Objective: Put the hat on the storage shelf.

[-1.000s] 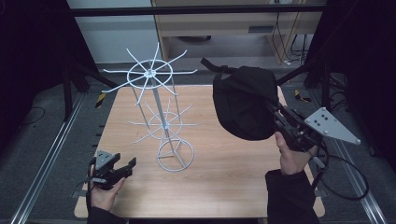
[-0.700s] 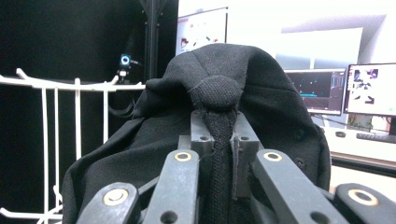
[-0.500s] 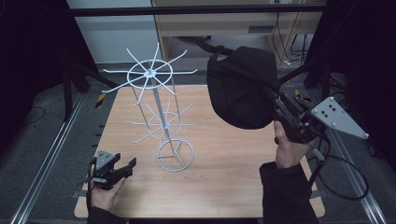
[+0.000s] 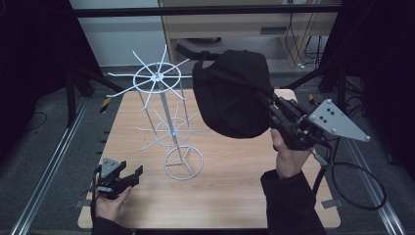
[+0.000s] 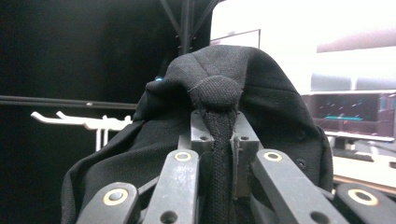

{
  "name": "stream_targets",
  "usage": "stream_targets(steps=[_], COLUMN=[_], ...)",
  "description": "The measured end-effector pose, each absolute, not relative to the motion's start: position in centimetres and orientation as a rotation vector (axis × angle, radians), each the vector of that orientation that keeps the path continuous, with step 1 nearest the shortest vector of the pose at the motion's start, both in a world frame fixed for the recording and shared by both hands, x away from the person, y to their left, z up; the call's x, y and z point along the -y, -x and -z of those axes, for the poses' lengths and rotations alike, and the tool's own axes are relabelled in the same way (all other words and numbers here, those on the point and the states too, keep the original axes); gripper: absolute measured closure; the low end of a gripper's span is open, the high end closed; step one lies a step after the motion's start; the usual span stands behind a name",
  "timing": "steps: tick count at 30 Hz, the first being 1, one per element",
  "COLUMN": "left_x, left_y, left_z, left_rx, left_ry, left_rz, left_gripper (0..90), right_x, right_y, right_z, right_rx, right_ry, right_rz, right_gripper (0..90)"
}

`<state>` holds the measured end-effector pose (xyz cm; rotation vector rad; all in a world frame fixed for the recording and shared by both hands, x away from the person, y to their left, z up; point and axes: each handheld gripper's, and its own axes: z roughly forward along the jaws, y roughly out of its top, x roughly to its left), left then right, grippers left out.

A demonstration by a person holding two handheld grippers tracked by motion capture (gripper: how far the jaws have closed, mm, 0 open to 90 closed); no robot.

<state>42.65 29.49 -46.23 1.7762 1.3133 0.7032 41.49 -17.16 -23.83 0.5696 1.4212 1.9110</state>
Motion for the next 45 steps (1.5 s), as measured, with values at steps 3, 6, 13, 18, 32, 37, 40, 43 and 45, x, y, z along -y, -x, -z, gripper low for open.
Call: stream_targets(steps=[3, 6, 13, 18, 32, 37, 40, 43, 45], left_x=[-29.5, -29.5, -29.4, -29.4, -29.4, -29.4, -29.4, -29.4, -29.4], left_y=[-42.7, -42.7, -42.7, -42.7, -42.7, -42.7, -42.6, -42.7, -42.7], left_z=[46.2, 46.2, 46.3, 46.3, 46.3, 46.3, 46.3, 46.3, 46.3], left_rx=[-1.314, -1.314, -1.314, -1.315, -1.315, -1.316, -1.317, -1.318, -1.317], left_ry=[-1.78, -1.783, -1.783, -1.784, -1.785, -1.787, -1.784, -1.788, -1.789], left_rz=[-0.704, -0.703, -0.703, -0.704, -0.706, -0.707, -0.709, -0.71, -0.711], left_gripper=[31.8, 31.8, 31.8, 31.8, 31.8, 31.8, 31.8, 31.8, 31.8], right_x=[16.8, 16.5, 16.4, 16.2, 14.2, 13.5, 13.8, 14.9, 15.9], right_y=[-41.8, -42.1, -42.9, -43.4, -45.0, -45.2, -45.0, -44.7, -44.5], right_z=[24.6, 25.3, 27.7, 29.4, 33.0, 33.1, 33.1, 33.4, 33.8], right_rx=[-1.456, -1.487, -1.573, -1.624, -1.766, -1.788, -1.786, -1.762, -1.749], right_ry=[-0.575, -0.588, -0.621, -0.657, -0.736, -0.753, -0.768, -0.783, -0.813], right_rz=[-1.919, -1.912, -1.915, -1.923, -1.881, -1.837, -1.817, -1.804, -1.799], right_gripper=[83.5, 83.4, 81.6, 79.7, 71.5, 64.9, 56.4, 49.8, 47.7])
